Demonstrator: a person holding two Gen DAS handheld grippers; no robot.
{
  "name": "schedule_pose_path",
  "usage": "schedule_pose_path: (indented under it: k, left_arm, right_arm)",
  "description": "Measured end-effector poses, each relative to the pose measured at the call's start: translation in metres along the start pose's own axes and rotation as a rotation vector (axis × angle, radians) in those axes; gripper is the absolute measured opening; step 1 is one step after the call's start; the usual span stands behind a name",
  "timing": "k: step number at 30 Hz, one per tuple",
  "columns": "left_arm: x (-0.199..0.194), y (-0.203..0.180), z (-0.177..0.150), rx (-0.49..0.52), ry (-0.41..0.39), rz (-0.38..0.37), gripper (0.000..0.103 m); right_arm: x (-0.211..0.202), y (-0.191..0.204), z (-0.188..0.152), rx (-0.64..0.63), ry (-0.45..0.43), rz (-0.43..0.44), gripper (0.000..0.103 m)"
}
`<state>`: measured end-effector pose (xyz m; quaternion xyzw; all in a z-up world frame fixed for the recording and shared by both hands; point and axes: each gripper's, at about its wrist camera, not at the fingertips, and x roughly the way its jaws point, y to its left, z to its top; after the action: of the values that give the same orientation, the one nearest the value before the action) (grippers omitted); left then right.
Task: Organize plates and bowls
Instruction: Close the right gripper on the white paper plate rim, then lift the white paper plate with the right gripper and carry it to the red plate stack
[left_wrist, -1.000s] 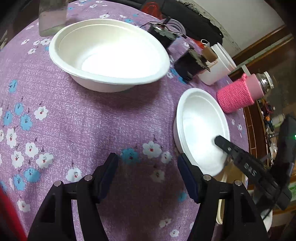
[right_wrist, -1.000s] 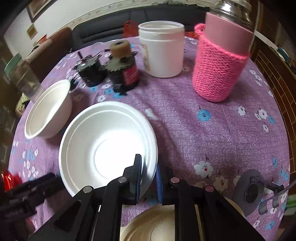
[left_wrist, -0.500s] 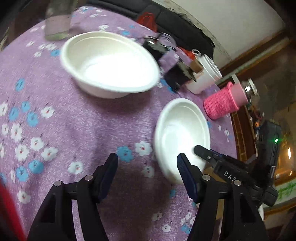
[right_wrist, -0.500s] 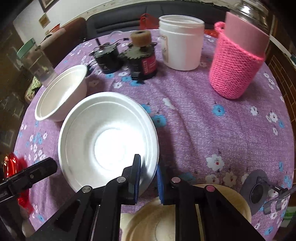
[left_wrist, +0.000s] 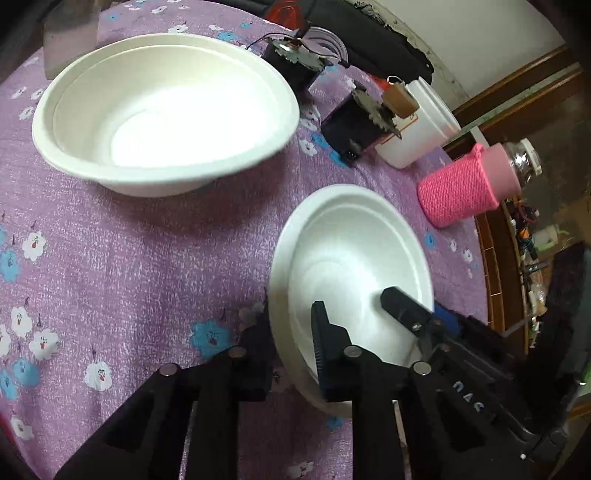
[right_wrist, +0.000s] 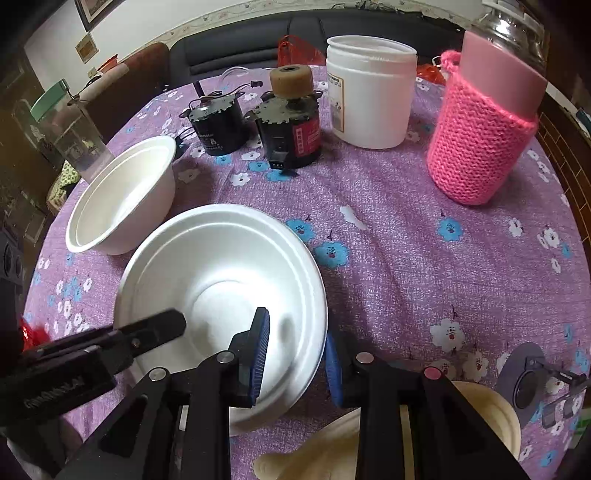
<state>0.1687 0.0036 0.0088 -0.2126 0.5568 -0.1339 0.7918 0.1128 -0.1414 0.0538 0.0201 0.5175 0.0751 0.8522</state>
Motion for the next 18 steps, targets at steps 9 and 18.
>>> schedule_pose_path:
  k: [9,18]
  left_arm:
    - [-0.054,-0.003,-0.036,0.053,-0.083,0.031,0.017]
    - [-0.123,0.027,-0.1,0.04,-0.201,0.075,0.017]
  right_arm:
    - [-0.048,0.016,-0.026,0.033,-0.109,0.096,0.023]
    - [-0.084,0.064,-0.086,0.018,-0.184,0.186,0.023]
